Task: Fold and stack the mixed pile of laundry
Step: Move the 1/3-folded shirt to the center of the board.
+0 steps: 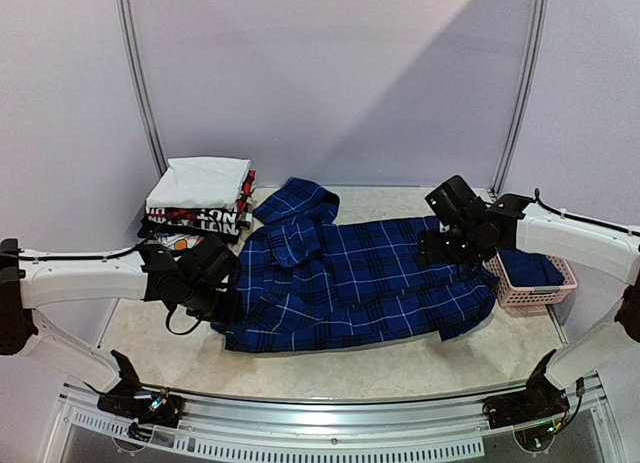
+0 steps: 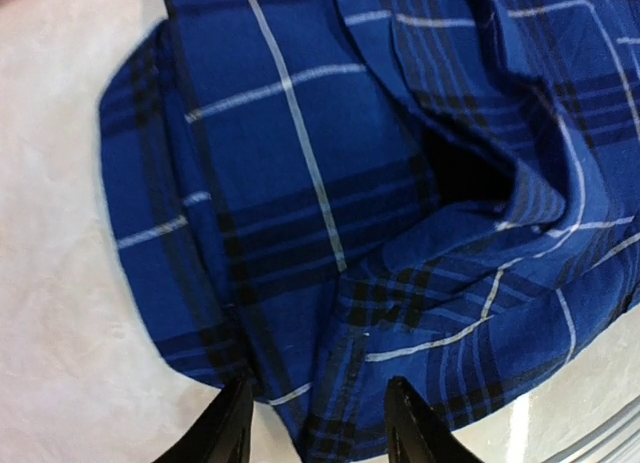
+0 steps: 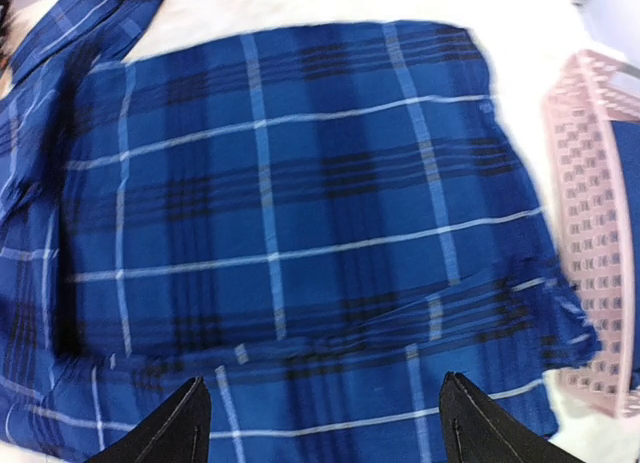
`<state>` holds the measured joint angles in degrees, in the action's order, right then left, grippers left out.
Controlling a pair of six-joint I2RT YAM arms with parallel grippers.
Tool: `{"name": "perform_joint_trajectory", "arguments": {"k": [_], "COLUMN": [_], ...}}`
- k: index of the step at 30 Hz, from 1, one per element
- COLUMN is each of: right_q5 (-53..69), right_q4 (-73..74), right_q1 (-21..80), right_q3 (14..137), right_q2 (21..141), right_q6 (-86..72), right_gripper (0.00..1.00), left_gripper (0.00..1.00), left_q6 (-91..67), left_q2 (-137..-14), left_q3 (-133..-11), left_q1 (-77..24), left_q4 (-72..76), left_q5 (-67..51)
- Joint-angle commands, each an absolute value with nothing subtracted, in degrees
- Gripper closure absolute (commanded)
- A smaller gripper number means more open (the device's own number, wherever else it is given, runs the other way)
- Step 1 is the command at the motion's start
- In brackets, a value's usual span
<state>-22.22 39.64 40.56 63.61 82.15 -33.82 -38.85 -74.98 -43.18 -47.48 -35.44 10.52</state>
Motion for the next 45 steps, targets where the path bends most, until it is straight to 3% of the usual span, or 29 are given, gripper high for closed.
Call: {"name": "perform_joint_trajectory", "arguments": {"k": [1,11,21,23,26,28,40,45], "right_q5": [-17.9,-17.4,-17.1,-17.2,-17.4,-17.4,-18.3,-16.7], "right_q4": [33.4,31.1,30.7,30.8,30.8,30.8,29.3,26.9], "right_q1": [42.5,43.0,43.0,43.0,43.0,43.0,43.0,43.0], "right_q3": [60.5,58.8,58.0,57.8,57.7,57.7,54.8,52.6], "right_q2": [82.1,84.8,85.5,85.5,85.5,85.7,86.3,86.7], "right_q6": [-33.9,-34.1,-34.1,-34.2,-34.2,-34.2,-36.4,-37.3], "right_gripper": [0.21,0.21,0.22,0.22,0.22,0.22,0.22,0.22], "left_gripper": [0.54,0.61,0.51,0.63,0.90,1.00,1.00,0.90], "left_q6": [-38.9,-39.7,-41.0,-41.2,-41.6,-41.8,-47.5,-49.2], "left_q2": [-77.7,-81.4,-83.4,-83.4,-83.3,-82.5,-69.7,-68.9], "left_q3": [-40.4,-38.0,-36.3,-35.8,-35.6,-35.8,-36.3,-36.2], "left_q1": [-48.2,-48.3,-48.7,-48.7,-49.0,-49.3,-48.6,-48.3], "left_q4": [-29.5,-24.7,-25.2,-24.6,-24.0,-24.8,-46.4,-49.9], "left_q5": [6.3,1.3,3.5,2.9,2.1,2.7,18.1,16.1]}}
